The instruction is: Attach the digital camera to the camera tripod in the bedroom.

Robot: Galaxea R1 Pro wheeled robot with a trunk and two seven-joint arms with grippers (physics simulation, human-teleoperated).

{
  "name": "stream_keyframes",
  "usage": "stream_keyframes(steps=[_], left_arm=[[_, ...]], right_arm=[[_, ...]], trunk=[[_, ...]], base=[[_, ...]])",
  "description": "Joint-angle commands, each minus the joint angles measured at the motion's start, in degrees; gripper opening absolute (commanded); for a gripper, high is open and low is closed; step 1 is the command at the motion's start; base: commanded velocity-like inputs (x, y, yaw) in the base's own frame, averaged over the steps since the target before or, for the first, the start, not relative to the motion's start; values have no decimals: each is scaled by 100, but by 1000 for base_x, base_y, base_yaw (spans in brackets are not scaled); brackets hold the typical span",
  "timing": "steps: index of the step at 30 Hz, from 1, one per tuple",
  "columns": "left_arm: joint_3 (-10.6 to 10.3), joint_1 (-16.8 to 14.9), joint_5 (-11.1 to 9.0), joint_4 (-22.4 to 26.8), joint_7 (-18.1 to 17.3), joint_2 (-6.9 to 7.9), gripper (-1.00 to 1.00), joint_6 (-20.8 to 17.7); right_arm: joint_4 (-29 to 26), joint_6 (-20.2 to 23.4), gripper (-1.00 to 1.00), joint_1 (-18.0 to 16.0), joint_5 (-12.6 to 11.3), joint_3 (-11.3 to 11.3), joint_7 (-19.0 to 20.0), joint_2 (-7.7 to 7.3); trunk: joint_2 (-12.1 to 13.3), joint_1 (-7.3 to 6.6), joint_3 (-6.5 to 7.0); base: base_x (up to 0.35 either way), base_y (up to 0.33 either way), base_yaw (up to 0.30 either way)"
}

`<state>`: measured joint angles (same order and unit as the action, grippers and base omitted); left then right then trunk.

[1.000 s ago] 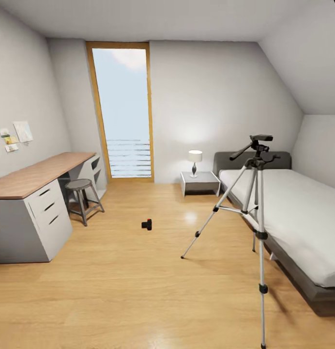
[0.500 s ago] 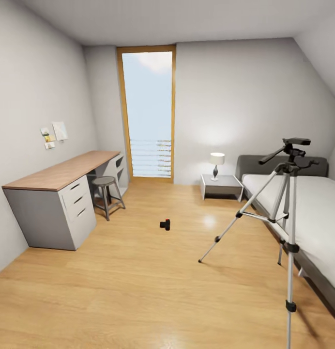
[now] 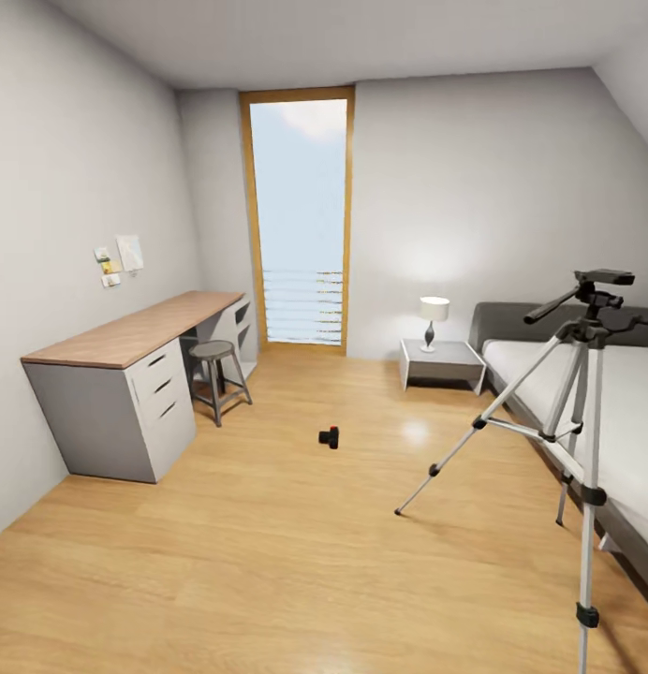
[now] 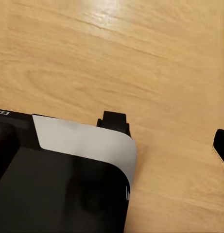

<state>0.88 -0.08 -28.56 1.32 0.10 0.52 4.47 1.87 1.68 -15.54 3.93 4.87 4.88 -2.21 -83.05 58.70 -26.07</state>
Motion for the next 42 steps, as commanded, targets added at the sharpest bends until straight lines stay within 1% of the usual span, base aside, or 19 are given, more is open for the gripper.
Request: stream_keyframes(steps=[1, 7, 10, 14, 23, 42], left_arm=[[6, -1, 3, 2, 1, 0, 100, 7], [1, -1, 81, 0, -1, 0, 100, -3], [0, -1, 156, 0, -1, 0, 100, -6], [0, -1, 193, -1, -1, -1, 100, -7], [0, -1, 216, -1, -1, -1, 100, -7], [9, -1, 219, -1, 7, -2, 100, -7]], right_arm=[[6, 6, 100, -6, 33, 44, 13, -4], [8, -45, 100, 3, 30, 48, 13, -12], [6, -70, 100, 12, 30, 49, 13, -14], [6, -78, 100, 14, 35, 54, 22, -15], [6, -87, 100, 15, 30, 58, 24, 16], [6, -89, 100, 16, 21, 58, 22, -6]], trunk=[[-2, 2, -5], [-2, 2, -5], [-2, 2, -5], [-2, 2, -5], [-2, 2, -5], [-2, 2, -5]], base=[[265, 0, 5], [294, 0, 2], [316, 0, 1], [320, 0, 0], [322, 0, 0], [322, 0, 0]])
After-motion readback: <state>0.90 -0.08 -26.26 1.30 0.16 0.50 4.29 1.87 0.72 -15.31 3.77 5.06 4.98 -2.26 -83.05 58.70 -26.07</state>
